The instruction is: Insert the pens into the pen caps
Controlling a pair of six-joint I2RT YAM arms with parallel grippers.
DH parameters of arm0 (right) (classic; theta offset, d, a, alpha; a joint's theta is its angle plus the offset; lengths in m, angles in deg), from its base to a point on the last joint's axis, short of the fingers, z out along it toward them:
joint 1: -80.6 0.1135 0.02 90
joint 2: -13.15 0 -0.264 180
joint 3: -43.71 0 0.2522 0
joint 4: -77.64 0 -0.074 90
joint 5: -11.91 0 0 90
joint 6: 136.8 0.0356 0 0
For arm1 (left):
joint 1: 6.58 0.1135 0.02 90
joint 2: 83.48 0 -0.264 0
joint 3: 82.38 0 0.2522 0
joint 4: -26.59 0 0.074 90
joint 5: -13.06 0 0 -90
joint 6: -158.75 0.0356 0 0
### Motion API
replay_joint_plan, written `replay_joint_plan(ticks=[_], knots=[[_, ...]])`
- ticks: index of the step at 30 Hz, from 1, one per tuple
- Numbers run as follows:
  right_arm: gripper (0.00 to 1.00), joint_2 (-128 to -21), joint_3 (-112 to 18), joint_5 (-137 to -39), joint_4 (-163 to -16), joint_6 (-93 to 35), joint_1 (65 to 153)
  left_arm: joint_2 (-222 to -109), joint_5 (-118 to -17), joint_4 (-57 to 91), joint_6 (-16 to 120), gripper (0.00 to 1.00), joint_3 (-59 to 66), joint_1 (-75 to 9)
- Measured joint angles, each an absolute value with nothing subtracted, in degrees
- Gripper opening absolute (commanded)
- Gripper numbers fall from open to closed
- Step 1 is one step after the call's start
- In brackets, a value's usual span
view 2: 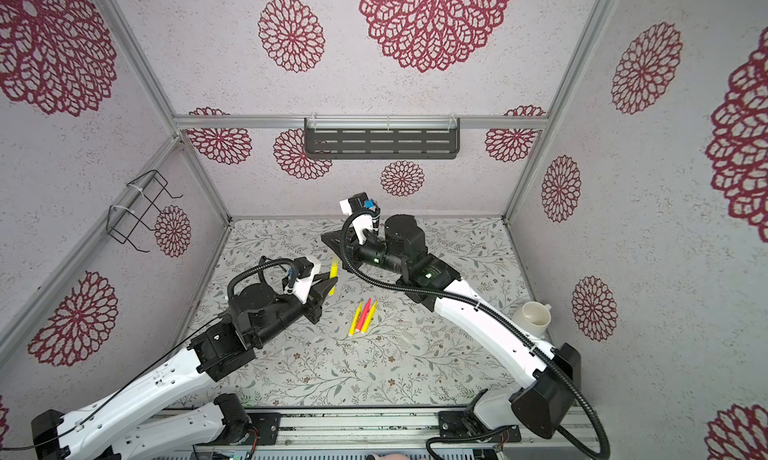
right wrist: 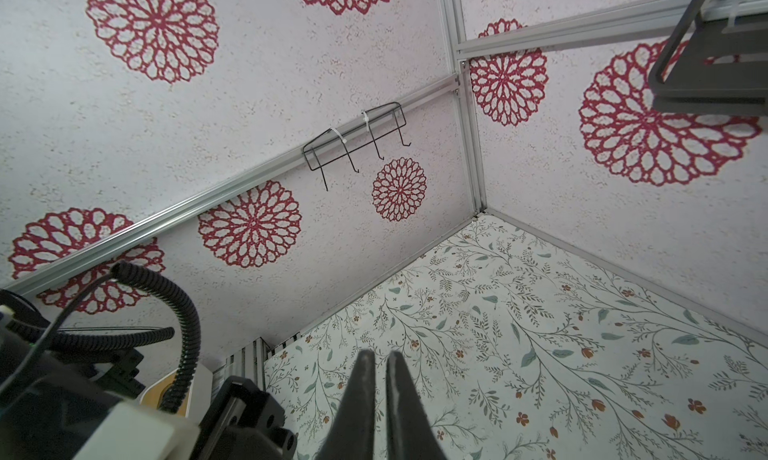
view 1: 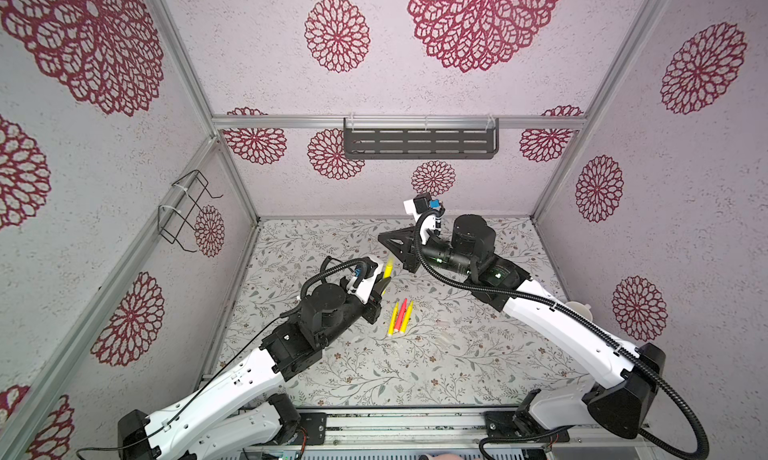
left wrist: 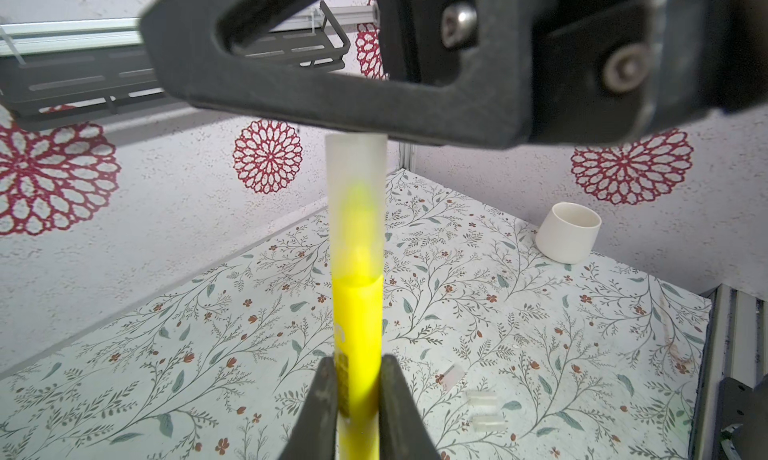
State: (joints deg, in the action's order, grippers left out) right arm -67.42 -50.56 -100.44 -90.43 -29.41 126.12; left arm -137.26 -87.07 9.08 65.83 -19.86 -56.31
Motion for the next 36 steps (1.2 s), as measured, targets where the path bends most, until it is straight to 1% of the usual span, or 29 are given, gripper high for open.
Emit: replay_joint_plan(ticks=[5,9,10,11,12,13,14,18,21,22,27,32,36], knots=[[0.11,-67.8,-50.8,-100.2,-89.8,-29.7,126.4,-136.9,-87.5,8.1,66.0,0.0,-19.9,-56.3],[0.2,-68.1,-52.3,-100.0,-88.2,-30.5,126.5,-136.8,-87.5,8.3,66.3,0.0,-19.9,-56.3],[0.25,-68.4,-53.4,-99.9,-87.2,-30.7,126.5,-136.8,-87.6,8.6,66.4,0.0,-19.9,-56.3],[0.35,-68.8,-54.8,-99.9,-85.8,-31.2,126.4,-136.8,-87.5,9.0,66.3,0.0,-19.9,-56.2],[0.48,-69.4,-56.5,-100.0,-84.4,-31.6,126.3,-136.8,-87.2,9.5,66.2,0.0,-19.9,-55.9],[0.56,-70.0,-58.2,-100.4,-83.0,-31.7,126.0,-136.8,-86.7,10.3,65.8,0.0,-19.9,-55.4],[0.61,-70.7,-60.0,-101.4,-81.5,-31.9,125.4,-136.9,-86.1,11.2,65.5,0.0,-19.9,-55.1],[0.75,-72.8,-64.5,-107.4,-77.5,-31.1,122.3,-137.2,-84.4,16.8,63.2,0.0,-19.9,-54.0],[0.83,-73.0,-66.5,-110.5,-76.5,-30.2,120.4,-137.5,-83.8,19.0,61.7,0.0,-20.5,-53.9],[0.98,-72.9,-66.9,-111.1,-76.5,-30.1,119.9,-137.6,-83.7,19.4,61.4,0.0,-20.9,-53.9],[0.99,-68.6,-65.6,-113.0,-78.2,-28.9,117.0,-139.6,-83.0,19.5,59.6,0.0,-22.7,-52.9],[0.99,-61.1,-58.5,-112.8,-81.8,-27.7,114.2,-143.8,-81.7,19.4,58.1,0.0,-22.7,-50.4],[0.99,-58.8,-53.9,-112.3,-83.6,-27.2,113.1,-145.6,-81.1,19.5,57.5,0.0,-22.7,-49.4]])
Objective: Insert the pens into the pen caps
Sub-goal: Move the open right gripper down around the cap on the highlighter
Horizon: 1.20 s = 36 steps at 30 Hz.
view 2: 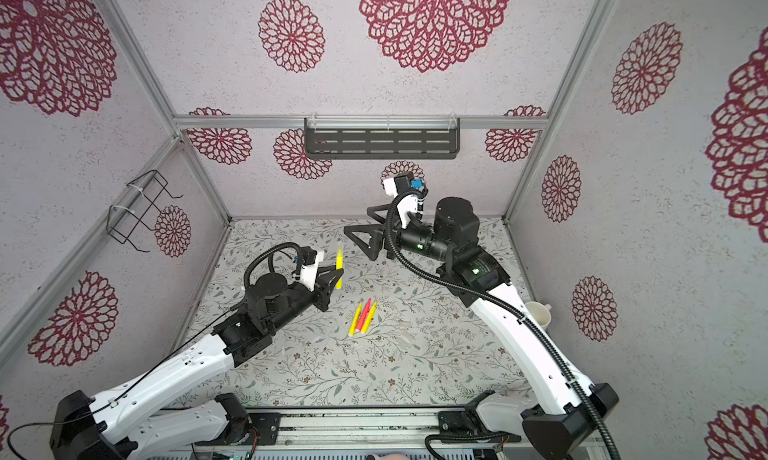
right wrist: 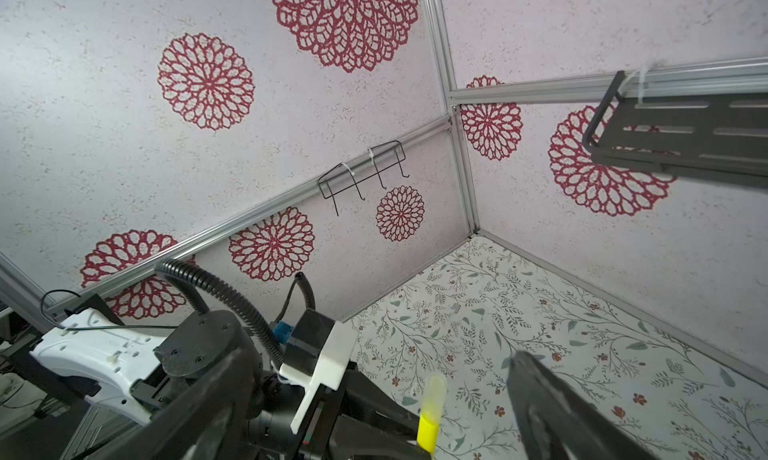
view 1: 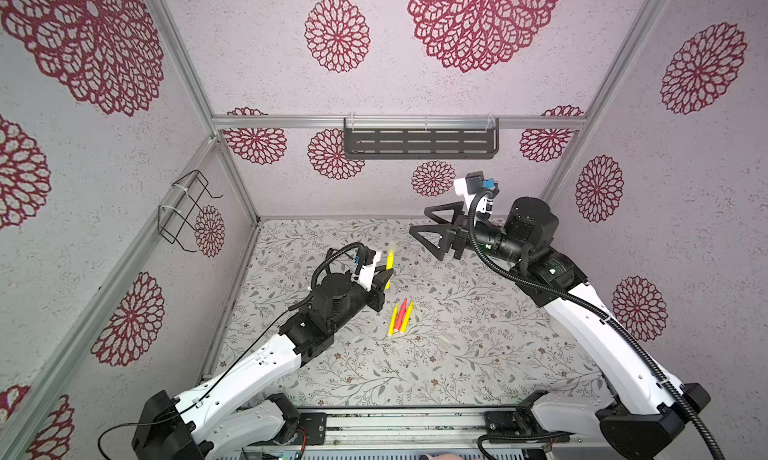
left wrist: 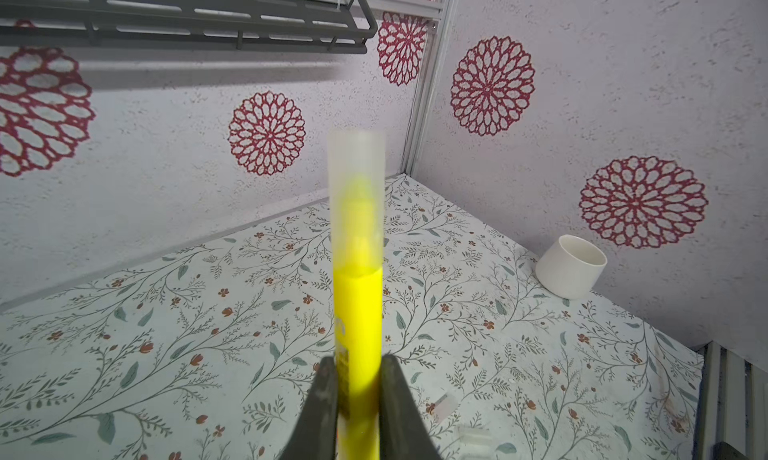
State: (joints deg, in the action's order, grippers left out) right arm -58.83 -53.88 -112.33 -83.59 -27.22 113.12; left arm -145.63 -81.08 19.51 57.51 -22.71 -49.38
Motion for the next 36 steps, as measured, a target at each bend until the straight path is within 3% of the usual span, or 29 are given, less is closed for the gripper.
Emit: replay_joint_plan(ticks=[9,13,27,36], knots=[[0.86,-60.4,-49.9,-109.4,-81.6,-27.6,111.6,-146.3,-79.9,21.1,56.2,0.0,-22.6,-49.1],[0.75,-61.7,-50.2,-111.1,-81.6,-27.6,111.4,-146.3,-79.4,21.0,56.1,0.0,-21.8,-49.1],[0.78,-67.7,-53.6,-112.8,-76.8,-29.8,115.7,-146.8,-79.6,20.6,56.2,0.0,-20.8,-50.0],[0.65,-69.4,-55.5,-111.2,-76.0,-31.3,117.7,-146.9,-80.5,20.6,56.3,0.0,-20.8,-50.3]])
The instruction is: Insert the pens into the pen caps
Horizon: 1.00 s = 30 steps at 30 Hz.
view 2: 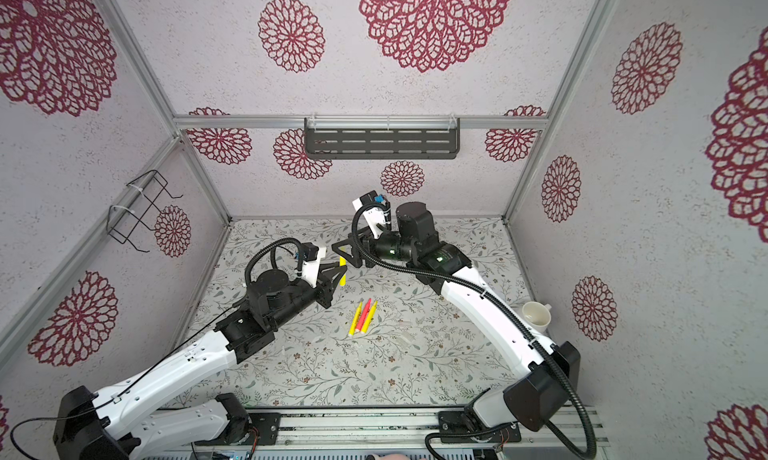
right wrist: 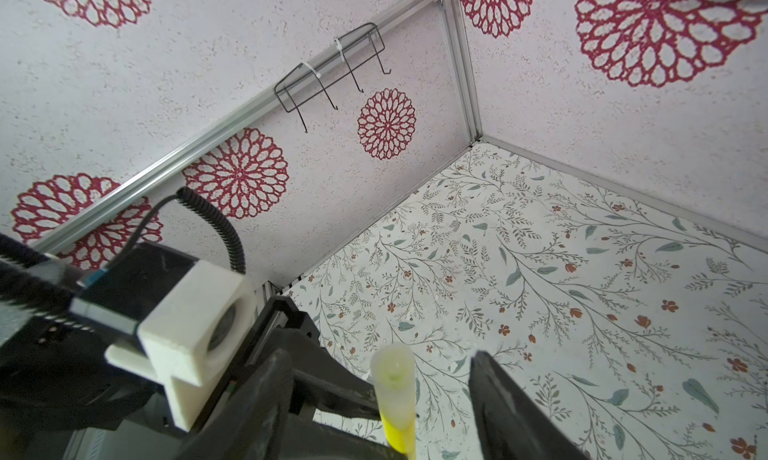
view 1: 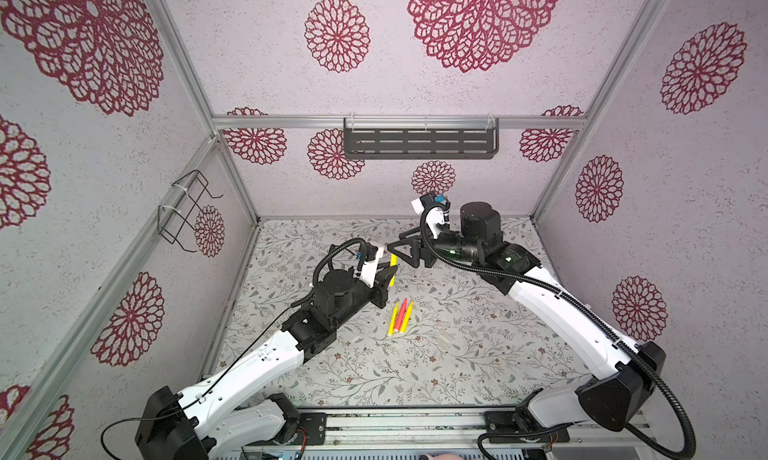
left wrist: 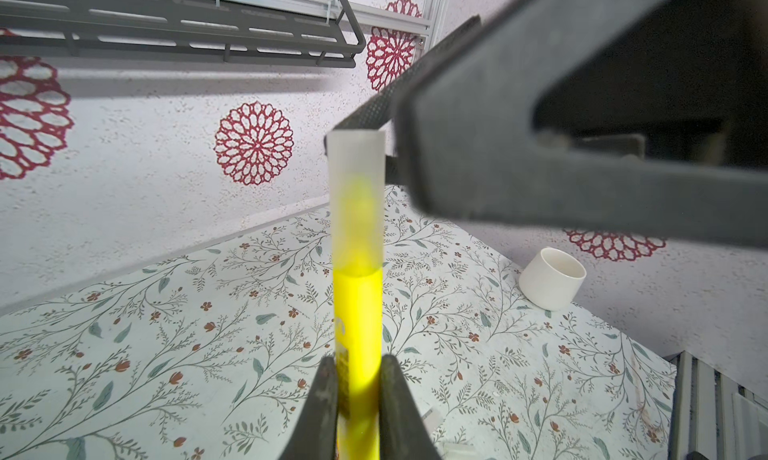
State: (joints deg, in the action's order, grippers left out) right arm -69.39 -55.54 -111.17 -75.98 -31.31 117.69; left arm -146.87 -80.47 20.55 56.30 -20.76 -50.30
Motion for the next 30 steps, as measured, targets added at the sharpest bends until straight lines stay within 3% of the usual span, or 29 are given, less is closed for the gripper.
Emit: replay_joint_plan(ticks=[4,17,30], knots=[[0.56,-70.1,-55.5,-110.6,-75.7,-31.7,118.2,-146.9,-80.6,20.5,56.4,0.0,-20.8,-50.6],[0.51,-70.1,-55.6,-108.8,-75.6,-31.8,118.8,-146.9,-81.1,20.3,56.7,0.0,-20.8,-51.1],[0.18,-70.1,-55.6,-106.9,-75.6,-32.3,119.5,-146.9,-81.9,19.5,56.7,0.0,-20.7,-51.3]])
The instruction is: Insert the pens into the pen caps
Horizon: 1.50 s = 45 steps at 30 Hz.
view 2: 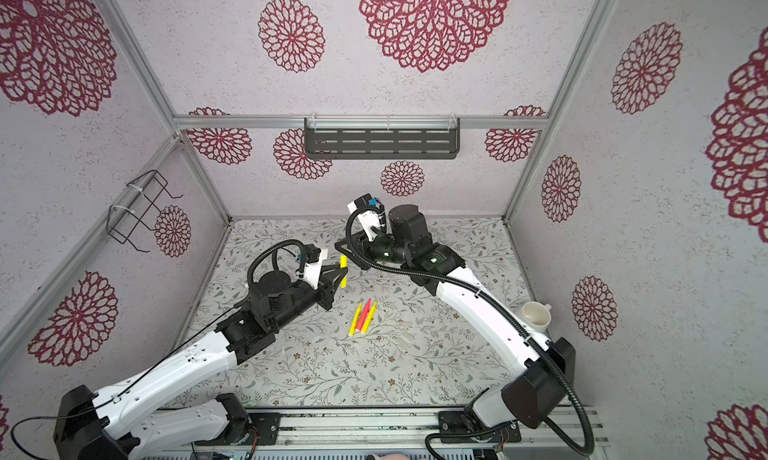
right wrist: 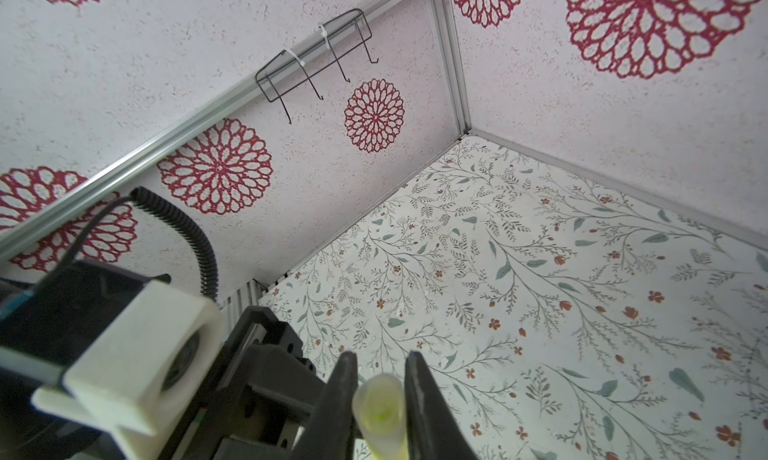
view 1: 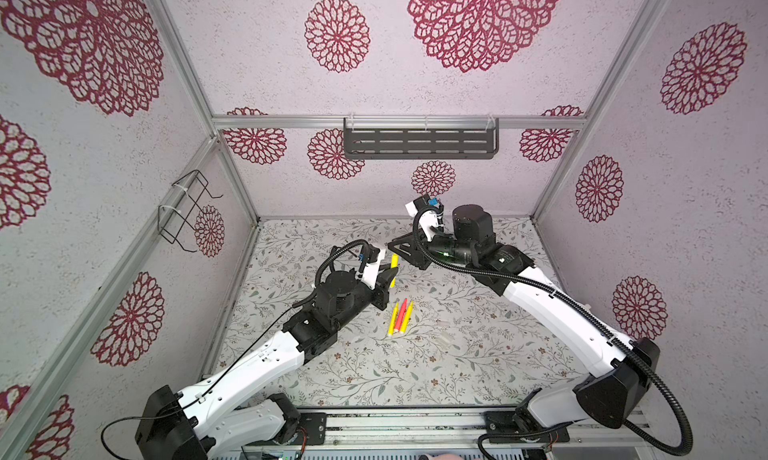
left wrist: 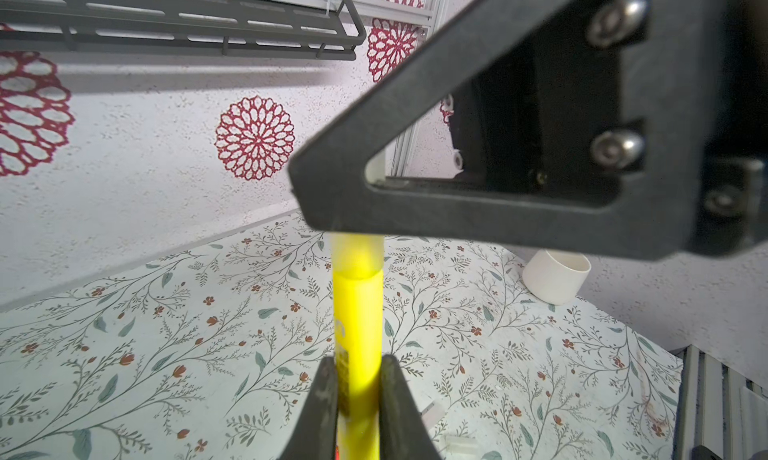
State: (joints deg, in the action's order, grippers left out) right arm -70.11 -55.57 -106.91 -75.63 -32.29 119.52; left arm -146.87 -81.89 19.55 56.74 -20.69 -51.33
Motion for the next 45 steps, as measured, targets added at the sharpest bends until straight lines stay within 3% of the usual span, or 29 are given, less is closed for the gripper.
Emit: replay_joint_plan(ticks=[19,45], knots=[[0.0,-69.0,-47.2,-104.3,-87.4,-29.0,121.4,-145.4,-85.4,15.5,58.2,0.0,-20.8,-51.5],[0.0,-67.6,-40.0,-97.6,-97.2,-26.6,124.5,-145.4,-86.0,12.9,60.8,0.0,-20.2,-50.7]])
